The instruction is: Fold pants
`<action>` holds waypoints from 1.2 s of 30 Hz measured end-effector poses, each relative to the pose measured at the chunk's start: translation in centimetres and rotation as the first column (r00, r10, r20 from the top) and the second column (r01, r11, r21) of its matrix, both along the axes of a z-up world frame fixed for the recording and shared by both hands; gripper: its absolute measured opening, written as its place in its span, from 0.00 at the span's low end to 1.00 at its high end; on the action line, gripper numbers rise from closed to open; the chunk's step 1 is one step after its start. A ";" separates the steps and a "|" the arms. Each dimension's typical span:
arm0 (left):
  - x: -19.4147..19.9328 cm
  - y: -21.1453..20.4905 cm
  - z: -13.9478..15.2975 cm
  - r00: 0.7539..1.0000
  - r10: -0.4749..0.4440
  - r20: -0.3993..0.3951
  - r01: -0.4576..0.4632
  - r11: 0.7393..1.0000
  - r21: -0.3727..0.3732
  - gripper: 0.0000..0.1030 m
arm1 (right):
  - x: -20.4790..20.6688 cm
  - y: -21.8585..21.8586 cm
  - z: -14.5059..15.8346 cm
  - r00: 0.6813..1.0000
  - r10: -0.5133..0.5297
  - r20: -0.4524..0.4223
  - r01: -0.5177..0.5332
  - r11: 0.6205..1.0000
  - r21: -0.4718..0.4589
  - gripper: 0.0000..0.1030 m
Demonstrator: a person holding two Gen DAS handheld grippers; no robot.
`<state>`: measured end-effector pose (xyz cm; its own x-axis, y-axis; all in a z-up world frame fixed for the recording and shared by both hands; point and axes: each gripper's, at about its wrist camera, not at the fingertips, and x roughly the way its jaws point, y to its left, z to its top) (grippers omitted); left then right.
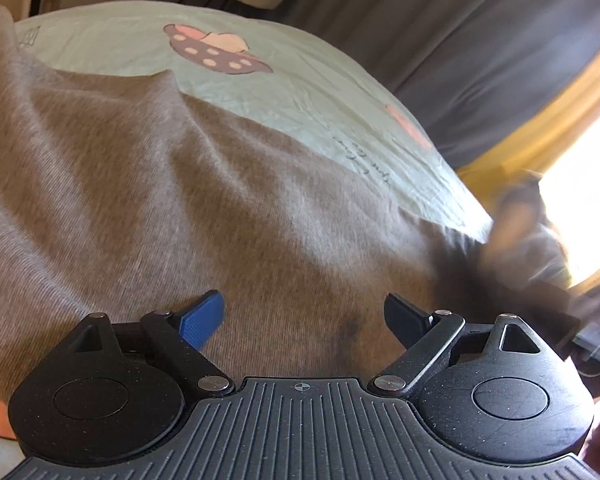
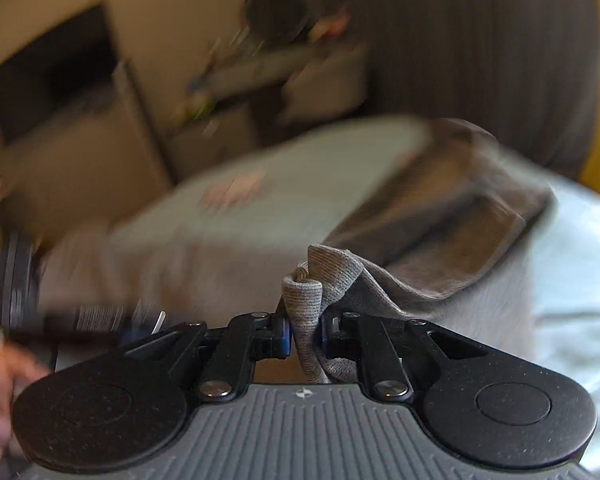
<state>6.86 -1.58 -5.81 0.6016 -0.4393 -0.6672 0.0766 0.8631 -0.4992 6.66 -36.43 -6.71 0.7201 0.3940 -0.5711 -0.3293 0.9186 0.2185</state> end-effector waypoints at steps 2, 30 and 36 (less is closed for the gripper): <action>0.0 0.1 0.0 1.000 -0.007 0.000 0.007 1.000 -0.006 0.90 | 0.2 2.3 -2.2 0.992 0.058 -0.115 -0.061 0.998 -0.023 0.29; 4.9 -9.7 -4.1 0.937 -0.228 -0.265 0.123 0.924 -0.361 0.35 | -2.5 -10.8 -4.0 0.936 -0.264 -0.232 0.334 0.871 0.360 0.47; 3.7 -9.0 -3.1 0.954 -0.205 -0.220 0.130 0.940 -0.316 0.14 | -3.1 -10.7 -3.7 0.934 -0.288 -0.210 0.349 0.862 0.368 0.47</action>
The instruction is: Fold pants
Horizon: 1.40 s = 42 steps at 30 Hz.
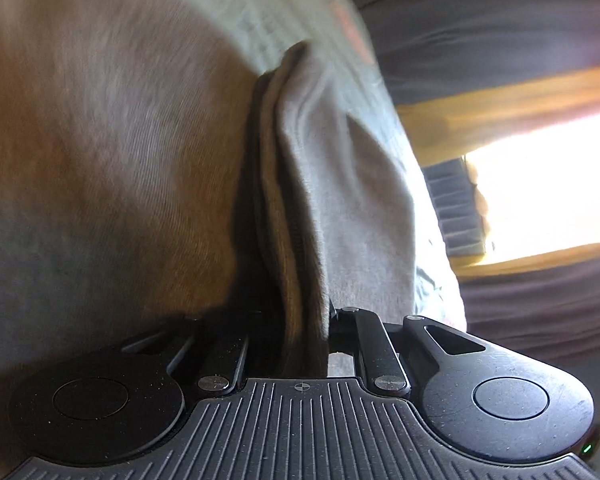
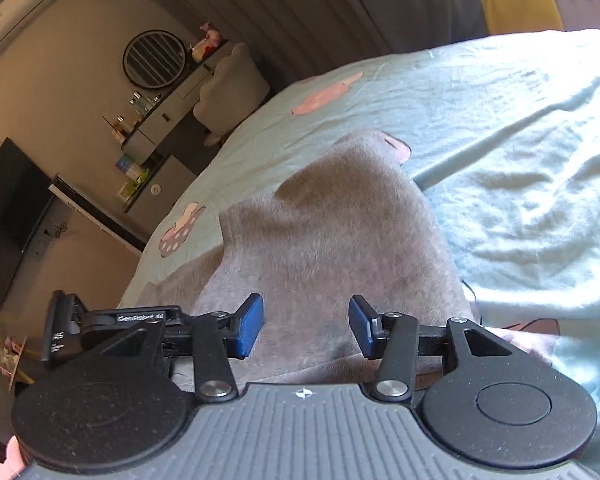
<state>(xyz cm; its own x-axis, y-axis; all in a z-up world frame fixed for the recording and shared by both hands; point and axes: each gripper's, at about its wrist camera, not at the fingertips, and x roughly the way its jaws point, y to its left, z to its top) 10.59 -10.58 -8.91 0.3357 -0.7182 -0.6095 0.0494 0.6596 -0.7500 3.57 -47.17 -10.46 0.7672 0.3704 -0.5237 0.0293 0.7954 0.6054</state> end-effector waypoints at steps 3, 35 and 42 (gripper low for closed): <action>-0.9 1.0 2.5 0.994 -0.031 0.101 0.023 0.997 0.080 0.14 | -0.4 0.1 0.5 1.000 -0.002 -0.001 0.002 1.000 -0.023 0.47; 1.5 4.4 5.2 0.949 -0.012 0.316 -0.136 0.887 0.442 0.44 | 1.9 4.0 -0.4 0.992 0.039 -0.123 -0.061 0.981 -0.183 0.41; -4.0 4.1 5.4 0.927 -0.089 0.363 -0.078 0.904 0.420 0.62 | 2.0 4.5 -0.3 0.990 0.047 -0.130 -0.075 0.972 -0.221 0.41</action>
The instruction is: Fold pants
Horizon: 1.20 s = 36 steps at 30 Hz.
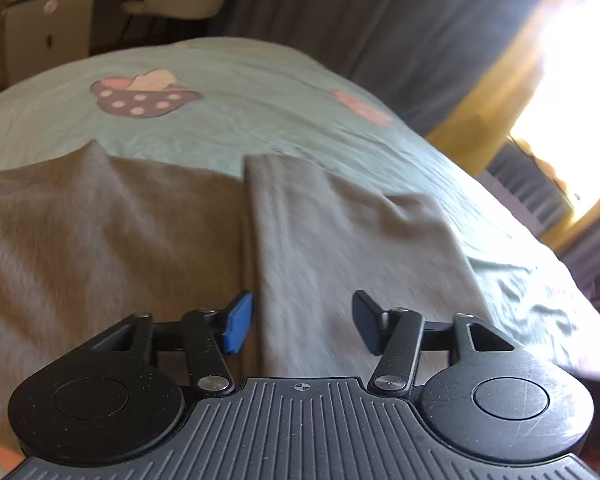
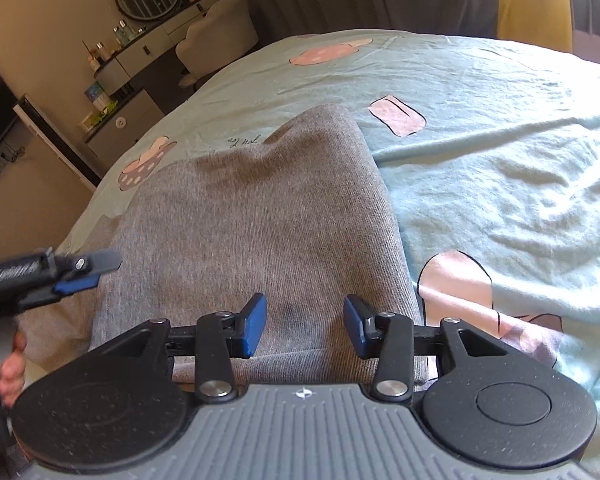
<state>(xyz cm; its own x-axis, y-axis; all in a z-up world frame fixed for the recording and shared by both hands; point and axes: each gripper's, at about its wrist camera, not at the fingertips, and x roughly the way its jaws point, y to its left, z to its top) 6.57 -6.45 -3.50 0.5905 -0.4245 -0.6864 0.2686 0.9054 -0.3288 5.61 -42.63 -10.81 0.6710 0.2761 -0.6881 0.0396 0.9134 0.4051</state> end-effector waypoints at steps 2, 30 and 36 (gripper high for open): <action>-1.6 -0.8 -0.2 0.999 -0.025 0.036 0.024 1.000 0.018 0.70 | 0.0 0.0 0.0 1.000 0.002 -0.001 -0.002 1.000 -0.004 0.41; -2.4 -2.6 -5.9 0.982 -0.104 0.154 0.085 0.988 0.129 0.91 | 15.8 2.3 0.1 0.998 -0.013 0.061 0.031 0.952 -0.304 0.40; 0.7 0.4 -4.6 0.992 -0.007 0.129 0.021 0.994 -0.105 0.89 | 12.8 3.4 -0.4 0.994 0.008 0.109 0.029 0.942 -0.333 0.45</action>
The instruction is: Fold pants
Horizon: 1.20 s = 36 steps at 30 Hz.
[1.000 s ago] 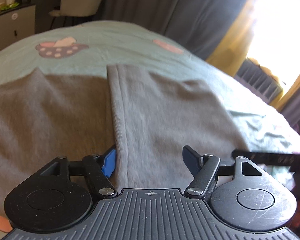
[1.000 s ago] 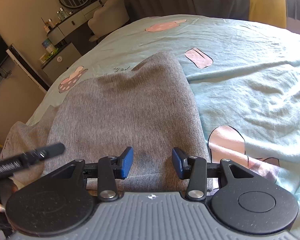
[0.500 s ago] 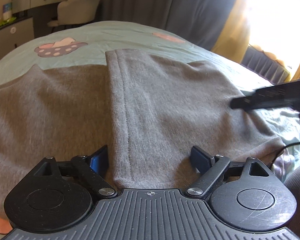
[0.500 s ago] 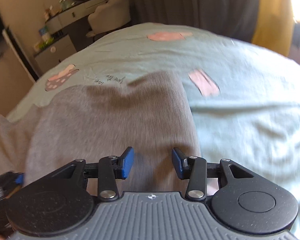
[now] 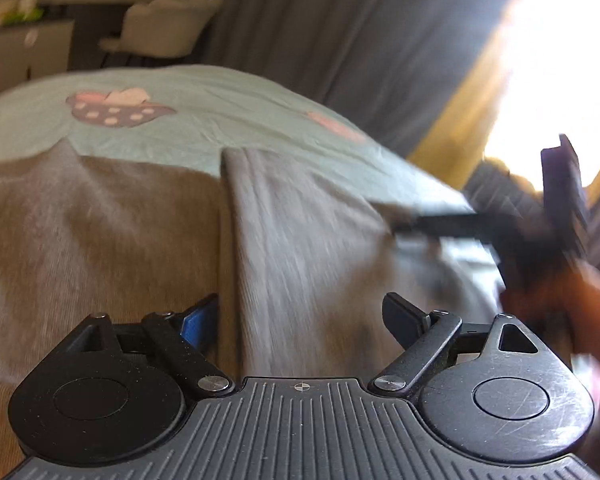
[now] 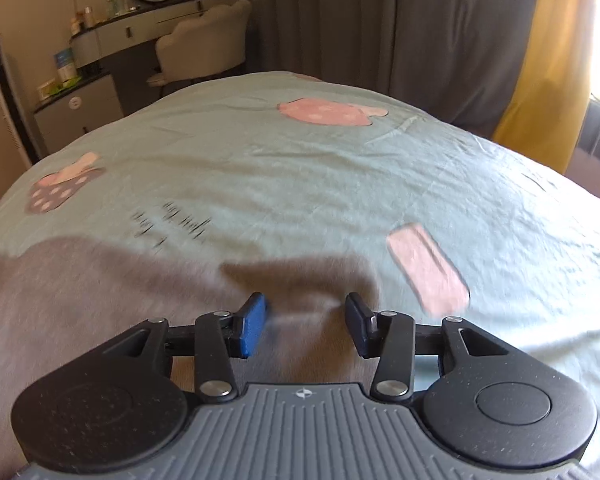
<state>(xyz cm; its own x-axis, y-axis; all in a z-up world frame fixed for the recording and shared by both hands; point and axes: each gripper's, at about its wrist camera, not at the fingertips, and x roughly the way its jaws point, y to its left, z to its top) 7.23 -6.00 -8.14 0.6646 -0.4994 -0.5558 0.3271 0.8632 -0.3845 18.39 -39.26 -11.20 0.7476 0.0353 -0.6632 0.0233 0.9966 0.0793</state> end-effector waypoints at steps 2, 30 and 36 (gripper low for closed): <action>1.5 1.1 -0.4 0.997 -0.006 -0.073 -0.001 0.995 -0.099 0.89 | -2.8 0.1 0.3 0.999 0.016 -0.031 -0.016 1.000 0.008 0.46; -0.2 11.6 2.3 0.877 0.370 -0.306 -0.445 0.865 -0.232 0.78 | -12.9 0.4 0.5 0.995 -0.027 -0.094 0.044 0.982 0.186 0.82; -2.0 20.3 6.8 0.832 0.486 -0.268 -0.554 0.745 -0.371 0.85 | -12.8 -0.3 0.3 0.997 -0.035 -0.065 0.051 0.965 0.259 0.83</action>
